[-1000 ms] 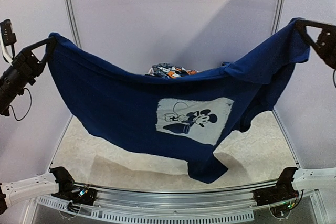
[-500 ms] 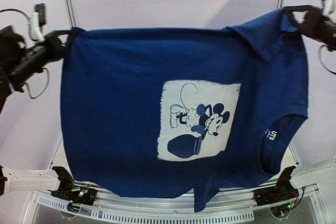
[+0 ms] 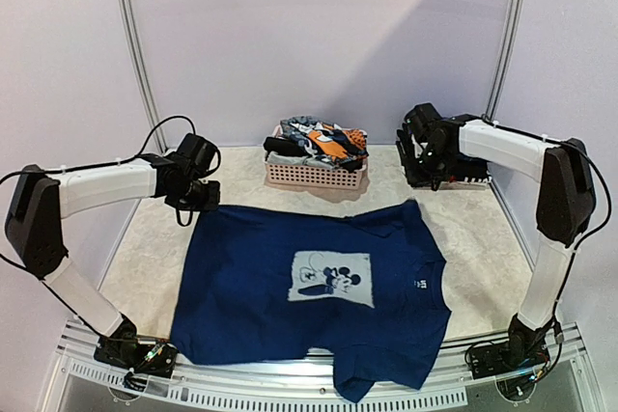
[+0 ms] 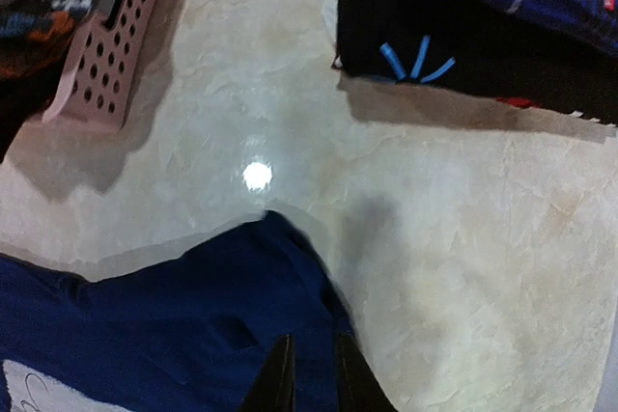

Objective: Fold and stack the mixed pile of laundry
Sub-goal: Flatten out the crumpled T-shirt at the center of the board.

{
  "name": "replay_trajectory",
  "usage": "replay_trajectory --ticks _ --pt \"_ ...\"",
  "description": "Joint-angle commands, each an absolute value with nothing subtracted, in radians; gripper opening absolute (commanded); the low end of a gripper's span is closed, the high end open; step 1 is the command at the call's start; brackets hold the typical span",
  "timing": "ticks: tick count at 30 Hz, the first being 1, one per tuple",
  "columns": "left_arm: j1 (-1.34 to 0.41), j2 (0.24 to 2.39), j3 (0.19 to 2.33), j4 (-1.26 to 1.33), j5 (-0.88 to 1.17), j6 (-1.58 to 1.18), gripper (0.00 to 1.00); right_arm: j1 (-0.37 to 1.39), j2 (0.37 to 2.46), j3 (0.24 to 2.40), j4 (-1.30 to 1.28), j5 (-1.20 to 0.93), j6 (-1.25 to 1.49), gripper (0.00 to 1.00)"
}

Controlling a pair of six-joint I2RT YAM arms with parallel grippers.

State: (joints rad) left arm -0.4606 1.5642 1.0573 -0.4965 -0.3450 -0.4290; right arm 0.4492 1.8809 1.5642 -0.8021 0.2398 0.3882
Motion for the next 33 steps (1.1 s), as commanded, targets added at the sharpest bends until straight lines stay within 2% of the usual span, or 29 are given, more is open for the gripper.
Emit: replay_trajectory --ticks 1,8,13,22,24,25,28,29,31,33 --pt "-0.443 1.613 1.074 -0.365 -0.346 -0.422 0.00 0.391 1.920 1.607 -0.682 0.143 0.416 0.16" --pt "-0.436 1.678 1.102 -0.340 -0.385 -0.405 0.00 0.371 1.974 1.619 -0.642 0.108 0.412 0.21" --pt "-0.401 1.707 1.105 -0.341 -0.440 -0.449 0.04 0.371 1.946 1.597 -0.607 0.056 0.403 0.25" --pt "-0.322 1.782 1.131 -0.282 -0.454 -0.444 0.06 0.370 1.800 1.398 -0.496 0.049 0.419 0.28" --pt "-0.315 1.798 1.156 -0.292 -0.469 -0.439 0.14 0.371 1.761 1.343 -0.469 0.052 0.430 0.29" --pt "-0.313 1.802 1.159 -0.295 -0.477 -0.442 0.23 0.371 1.740 1.311 -0.455 0.056 0.437 0.30" --pt "-0.314 1.784 1.136 -0.257 -0.497 -0.449 0.65 0.371 1.676 1.223 -0.419 0.066 0.455 0.33" --pt "-0.314 1.771 1.120 -0.232 -0.497 -0.447 0.74 0.372 1.652 1.198 -0.411 0.069 0.462 0.35" --pt "-0.320 1.748 1.100 -0.192 -0.503 -0.440 0.87 0.370 1.604 1.148 -0.394 0.073 0.470 0.39" --pt "-0.342 1.730 1.100 -0.179 -0.521 -0.408 0.92 0.371 1.560 1.107 -0.382 0.084 0.476 0.41"
